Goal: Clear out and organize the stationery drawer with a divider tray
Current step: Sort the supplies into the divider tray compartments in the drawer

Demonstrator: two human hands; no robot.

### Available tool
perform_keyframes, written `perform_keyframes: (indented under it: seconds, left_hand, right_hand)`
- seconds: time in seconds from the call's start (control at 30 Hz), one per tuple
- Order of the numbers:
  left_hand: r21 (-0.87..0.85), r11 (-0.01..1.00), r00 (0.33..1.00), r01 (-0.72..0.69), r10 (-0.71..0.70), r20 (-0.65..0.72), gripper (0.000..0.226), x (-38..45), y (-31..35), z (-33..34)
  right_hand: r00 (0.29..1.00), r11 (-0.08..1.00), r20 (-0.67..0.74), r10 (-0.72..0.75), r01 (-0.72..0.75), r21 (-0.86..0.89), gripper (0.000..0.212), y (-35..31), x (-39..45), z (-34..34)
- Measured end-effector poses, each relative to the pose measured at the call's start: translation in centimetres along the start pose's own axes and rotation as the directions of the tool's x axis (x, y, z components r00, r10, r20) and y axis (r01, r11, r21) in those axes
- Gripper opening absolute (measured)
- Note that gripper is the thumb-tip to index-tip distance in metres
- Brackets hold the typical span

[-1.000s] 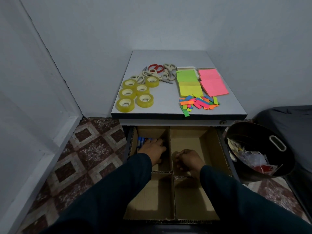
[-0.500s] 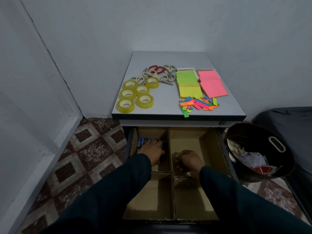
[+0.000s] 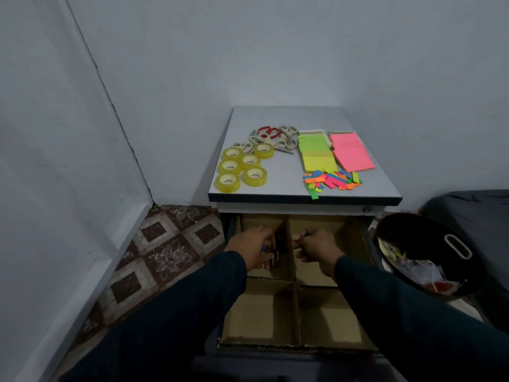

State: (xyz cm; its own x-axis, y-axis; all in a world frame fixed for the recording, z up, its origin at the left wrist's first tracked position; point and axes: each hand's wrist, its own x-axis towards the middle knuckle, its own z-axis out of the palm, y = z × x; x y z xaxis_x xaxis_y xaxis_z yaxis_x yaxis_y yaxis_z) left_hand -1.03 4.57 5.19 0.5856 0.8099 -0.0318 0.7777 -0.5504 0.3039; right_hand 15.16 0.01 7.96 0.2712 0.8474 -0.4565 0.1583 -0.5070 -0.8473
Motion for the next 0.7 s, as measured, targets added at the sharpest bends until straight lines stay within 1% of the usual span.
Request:
perform_keyframes:
  seconds: [0.13, 0.23, 0.4, 0.47, 0.5, 0.57, 0.63, 0.7]
  left_hand:
    - [-0.032, 0.999, 0.993, -0.015, 0.011, -0.113, 0.029, -1.5, -0.1, -2.4]
    - [-0.082, 0.997, 0.986, -0.017, 0.003, -0.167, 0.028, -2.1, -0.2, -3.9]
    - [-0.090, 0.996, 0.967, 0.005, -0.027, -0.252, 0.026, -2.9, -0.7, -6.4]
    - [-0.093, 0.996, 0.960, 0.015, -0.041, -0.278, 0.029, -3.0, -1.1, -7.2]
    - [-0.090, 0.996, 0.956, 0.025, -0.050, -0.289, 0.030, -2.9, -1.2, -7.5]
    - [-0.073, 0.995, 0.945, 0.063, -0.083, -0.315, 0.033, -2.8, -1.8, -8.2]
    - [-0.031, 0.993, 0.936, 0.114, -0.118, -0.332, 0.042, -2.4, -2.3, -8.8]
    - [0.026, 0.982, 0.925, 0.187, -0.167, -0.341, 0.050, -1.9, -2.7, -9.2]
  right_hand:
    - [0.994, 0.993, 0.036, -0.105, 0.106, -0.043, 0.017, -2.2, -1.3, 1.1]
    - [0.981, 0.979, 0.058, -0.184, 0.188, -0.076, 0.015, -3.7, -1.8, 1.8]
    - [0.936, 0.923, 0.092, -0.341, 0.351, -0.156, 0.020, -6.9, -2.1, 3.4]
    - [0.913, 0.890, 0.088, -0.397, 0.407, -0.207, 0.020, -8.1, -1.7, 4.0]
    - [0.900, 0.864, 0.083, -0.429, 0.435, -0.252, 0.019, -8.6, -1.5, 4.2]
    - [0.860, 0.774, 0.083, -0.503, 0.491, -0.400, 0.018, -9.5, -0.8, 4.6]
    - [0.821, 0.652, 0.107, -0.561, 0.518, -0.554, 0.028, -10.0, -0.2, 4.7]
    - [0.802, 0.577, 0.123, -0.584, 0.517, -0.633, 0.040, -10.2, 0.3, 4.8]
